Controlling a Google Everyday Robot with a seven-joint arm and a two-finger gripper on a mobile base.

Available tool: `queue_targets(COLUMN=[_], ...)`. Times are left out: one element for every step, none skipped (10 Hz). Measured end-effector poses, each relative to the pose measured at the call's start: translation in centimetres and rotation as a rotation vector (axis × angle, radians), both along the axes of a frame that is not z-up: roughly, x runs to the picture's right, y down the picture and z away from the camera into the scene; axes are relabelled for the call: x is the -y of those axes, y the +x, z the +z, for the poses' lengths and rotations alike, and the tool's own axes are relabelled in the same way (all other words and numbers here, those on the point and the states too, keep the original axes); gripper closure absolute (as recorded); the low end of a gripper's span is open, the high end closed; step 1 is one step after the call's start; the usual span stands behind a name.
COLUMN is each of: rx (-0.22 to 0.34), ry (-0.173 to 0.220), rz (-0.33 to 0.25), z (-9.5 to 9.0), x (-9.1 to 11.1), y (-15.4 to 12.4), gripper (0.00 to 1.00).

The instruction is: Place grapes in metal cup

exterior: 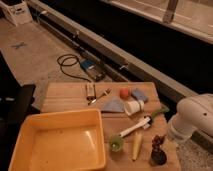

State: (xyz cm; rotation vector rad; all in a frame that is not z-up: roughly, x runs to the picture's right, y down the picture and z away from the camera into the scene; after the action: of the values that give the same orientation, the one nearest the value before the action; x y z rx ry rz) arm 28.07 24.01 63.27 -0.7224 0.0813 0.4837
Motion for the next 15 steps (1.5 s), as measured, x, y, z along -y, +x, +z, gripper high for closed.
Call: queue_targets(rx=[0.003,0.007,0.009,0.012,0.019,0.026,0.029,0.030,0.032,0.030,0.028,0.027,0.025,0.025,0.027], ry=[-0.001,-0.003,-0.006,-0.013,-0.023,-0.043,-0.062,-0.081,-0.095,-0.107,-0.115,-0.120,-0.124,-0.126,-0.129], rz=[0.003,0.007,0.012,0.015,0.016,0.015,0.016,0.022,0.028,0.035,0.042,0.046,0.050,0.050,0.048], z=[-0.4,-0.6,-0.7,-0.7,-0.5,-0.2,0.3,0.8,1.1,1.4,1.5,1.6,1.5,1.5,1.5], x=[-0.3,-0.7,-1.0,-1.3,-1.5,-2.0,-2.4,-2.8,-3.1,-3.4,-3.5,-3.6,-3.8,-3.8,-3.9], y=[-0.1,-0.2,-0.2,-0.2,-0.4,-0.5,-0.6,-0.6,-0.6,-0.5,-0.4,-0.3,-0.1,-0.1,-0.1], gripper=[1.00,1.00,1.00,1.00,0.97,0.90,0.80,0.70,0.61,0.50,0.38,0.28,0.22,0.20,0.20])
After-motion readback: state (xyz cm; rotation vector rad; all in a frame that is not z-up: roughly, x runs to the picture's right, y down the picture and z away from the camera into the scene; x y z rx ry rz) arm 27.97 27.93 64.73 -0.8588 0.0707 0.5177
